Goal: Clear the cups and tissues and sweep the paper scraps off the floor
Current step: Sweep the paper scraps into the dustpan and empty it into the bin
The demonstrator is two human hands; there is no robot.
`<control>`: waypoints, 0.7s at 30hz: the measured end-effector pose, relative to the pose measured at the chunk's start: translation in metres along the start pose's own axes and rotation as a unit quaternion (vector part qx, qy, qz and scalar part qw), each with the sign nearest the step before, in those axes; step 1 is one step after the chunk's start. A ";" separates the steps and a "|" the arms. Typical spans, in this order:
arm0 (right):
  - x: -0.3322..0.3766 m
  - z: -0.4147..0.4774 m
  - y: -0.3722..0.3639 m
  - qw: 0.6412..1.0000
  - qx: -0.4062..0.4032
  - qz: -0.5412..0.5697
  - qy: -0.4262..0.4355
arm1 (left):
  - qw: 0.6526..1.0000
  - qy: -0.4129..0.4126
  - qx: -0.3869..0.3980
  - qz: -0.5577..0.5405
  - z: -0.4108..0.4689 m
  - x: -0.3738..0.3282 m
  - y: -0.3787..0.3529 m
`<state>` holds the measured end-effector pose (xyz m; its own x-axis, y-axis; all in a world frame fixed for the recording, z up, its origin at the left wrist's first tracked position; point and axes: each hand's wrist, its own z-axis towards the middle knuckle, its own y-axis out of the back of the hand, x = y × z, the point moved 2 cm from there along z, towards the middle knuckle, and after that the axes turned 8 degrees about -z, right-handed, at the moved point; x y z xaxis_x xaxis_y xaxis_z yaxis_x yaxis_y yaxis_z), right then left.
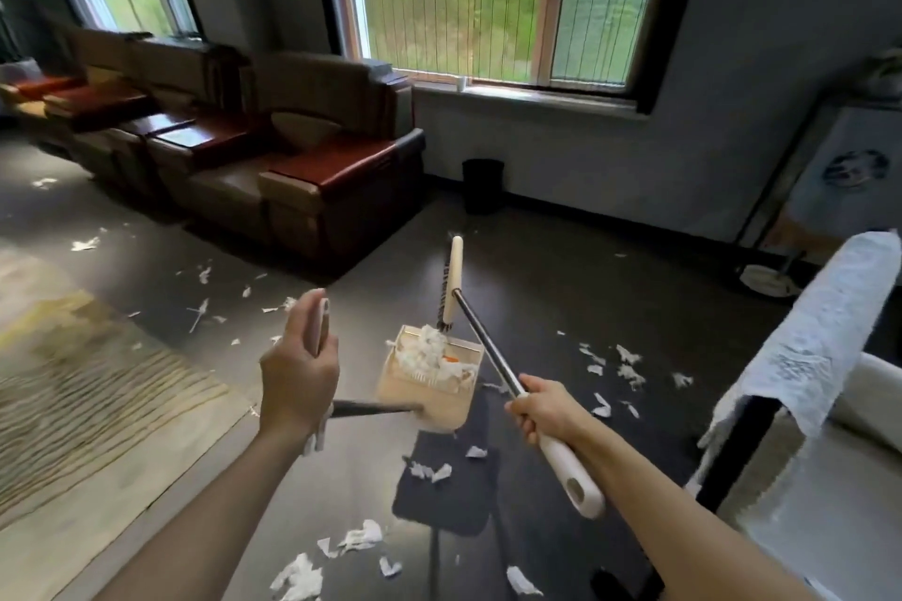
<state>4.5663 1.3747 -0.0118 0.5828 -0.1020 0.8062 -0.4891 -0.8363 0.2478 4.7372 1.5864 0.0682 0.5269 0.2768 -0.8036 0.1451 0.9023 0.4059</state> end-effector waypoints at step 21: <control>0.326 0.446 -0.028 0.978 -0.103 0.179 -0.024 | 0.981 -0.011 0.156 -0.116 0.558 0.218 -0.222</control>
<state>5.0601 1.1247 0.0043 0.3773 -0.3968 0.8368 -0.7851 -0.6163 0.0618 5.2872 1.2620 0.0453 0.4669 0.0651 -0.8819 0.5114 0.7937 0.3293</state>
